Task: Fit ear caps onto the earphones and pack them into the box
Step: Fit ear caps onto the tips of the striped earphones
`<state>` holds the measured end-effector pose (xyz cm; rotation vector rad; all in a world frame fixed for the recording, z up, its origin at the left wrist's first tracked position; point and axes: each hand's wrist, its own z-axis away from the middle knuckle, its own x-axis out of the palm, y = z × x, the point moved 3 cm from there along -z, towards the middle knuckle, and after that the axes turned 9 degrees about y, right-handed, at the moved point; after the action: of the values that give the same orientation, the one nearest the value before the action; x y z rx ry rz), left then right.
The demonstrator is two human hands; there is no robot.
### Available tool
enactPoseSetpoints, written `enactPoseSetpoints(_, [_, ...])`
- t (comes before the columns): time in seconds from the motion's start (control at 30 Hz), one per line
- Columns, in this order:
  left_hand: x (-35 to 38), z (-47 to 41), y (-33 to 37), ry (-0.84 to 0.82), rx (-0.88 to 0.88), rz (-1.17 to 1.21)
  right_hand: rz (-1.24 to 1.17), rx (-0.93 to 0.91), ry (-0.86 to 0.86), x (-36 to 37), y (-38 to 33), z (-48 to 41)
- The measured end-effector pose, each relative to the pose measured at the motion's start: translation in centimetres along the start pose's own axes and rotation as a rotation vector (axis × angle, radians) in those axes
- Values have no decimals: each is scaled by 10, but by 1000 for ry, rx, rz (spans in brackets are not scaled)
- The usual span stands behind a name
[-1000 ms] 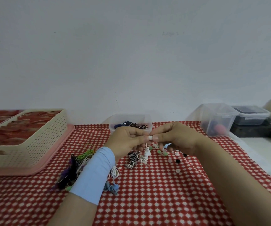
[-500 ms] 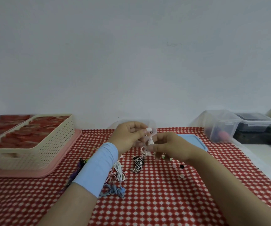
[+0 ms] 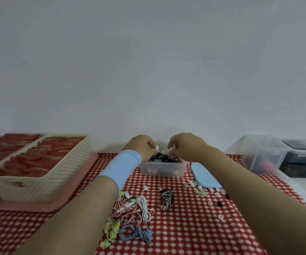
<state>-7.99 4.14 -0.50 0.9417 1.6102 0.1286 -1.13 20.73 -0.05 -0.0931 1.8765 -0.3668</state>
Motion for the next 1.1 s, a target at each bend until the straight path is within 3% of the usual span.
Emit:
enactPoseSetpoints(0.13, [17, -1, -9, -134, 47, -81, 285, -24, -186, 12, 1, -6])
enactPoseSetpoints(0.27, [25, 1, -10, -151, 160, -125, 135, -36, -73, 8, 0, -6])
enactPoseSetpoints(0.37, [24, 5, -8, -172, 204, -168, 155, -36, -138, 14, -3, 2])
enactPoseSetpoints(0.6, [-1, 36, 9, 28, 292, -73, 14, -78, 50, -14, -13, 43])
enactPoseSetpoints(0.77, [2, 72, 17, -200, 195, -100, 92, -144, -199, 7, -31, 83])
enactPoseSetpoints(0.87, [7, 93, 22, -334, 172, -169, 159, -155, -246, 29, -31, 94])
enactPoseSetpoints(0.97, [14, 107, 22, -421, 131, -197, 13, -75, -217, 33, -23, 98])
enactPoseSetpoints(1.1, [25, 107, 20, -345, 123, -136, -215, -6, -167, 16, -8, 101])
